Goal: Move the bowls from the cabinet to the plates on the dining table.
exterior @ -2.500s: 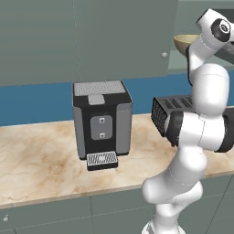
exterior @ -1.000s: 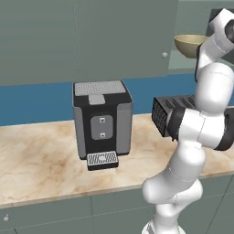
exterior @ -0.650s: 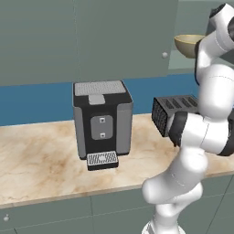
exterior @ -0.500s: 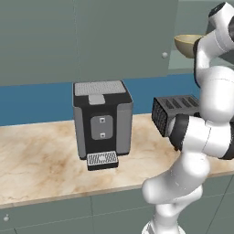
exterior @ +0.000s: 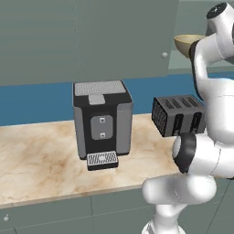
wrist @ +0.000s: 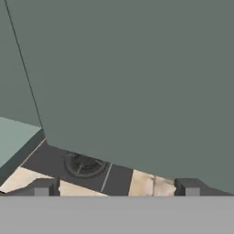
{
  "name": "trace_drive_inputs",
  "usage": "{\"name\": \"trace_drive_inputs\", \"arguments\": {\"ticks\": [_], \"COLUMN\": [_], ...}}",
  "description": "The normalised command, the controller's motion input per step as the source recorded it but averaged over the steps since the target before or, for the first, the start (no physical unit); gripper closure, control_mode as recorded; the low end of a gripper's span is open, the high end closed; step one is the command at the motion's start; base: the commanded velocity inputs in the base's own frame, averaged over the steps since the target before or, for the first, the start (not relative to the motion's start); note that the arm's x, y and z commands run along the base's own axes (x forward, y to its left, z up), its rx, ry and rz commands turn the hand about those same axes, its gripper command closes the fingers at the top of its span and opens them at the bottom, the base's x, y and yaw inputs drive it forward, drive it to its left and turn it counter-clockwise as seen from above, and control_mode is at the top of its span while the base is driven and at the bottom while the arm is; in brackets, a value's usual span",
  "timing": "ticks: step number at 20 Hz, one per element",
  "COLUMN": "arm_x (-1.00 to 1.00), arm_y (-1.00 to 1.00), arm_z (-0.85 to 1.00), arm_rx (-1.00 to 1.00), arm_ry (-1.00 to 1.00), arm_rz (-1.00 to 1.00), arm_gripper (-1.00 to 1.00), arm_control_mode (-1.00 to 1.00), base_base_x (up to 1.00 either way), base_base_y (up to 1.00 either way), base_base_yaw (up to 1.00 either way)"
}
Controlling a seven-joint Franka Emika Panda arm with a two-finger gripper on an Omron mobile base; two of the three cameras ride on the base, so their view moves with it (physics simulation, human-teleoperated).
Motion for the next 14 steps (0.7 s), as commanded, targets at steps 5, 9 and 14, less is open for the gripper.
{"name": "trace_drive_inputs", "arguments": {"ticks": [5,9,14], "arm_x": [-0.06,-0.02,-0.02], "arm_y": [0.4,0.38,0.37], "arm_z": [-0.02,0.0,0.0], "arm_rx": [0.0,0.01,0.01], "arm_ry": [-0.02,-0.04,-0.05], "arm_rz": [0.26,0.26,0.28], "arm_gripper": [-1.0,-1.0,-1.0], "arm_control_mode": [-1.0,-1.0,-1.0], "base_base_x": [0.0,0.0,0.0], "base_base_y": [0.0,0.0,0.0], "base_base_yaw": [0.0,0.0,0.0]}}
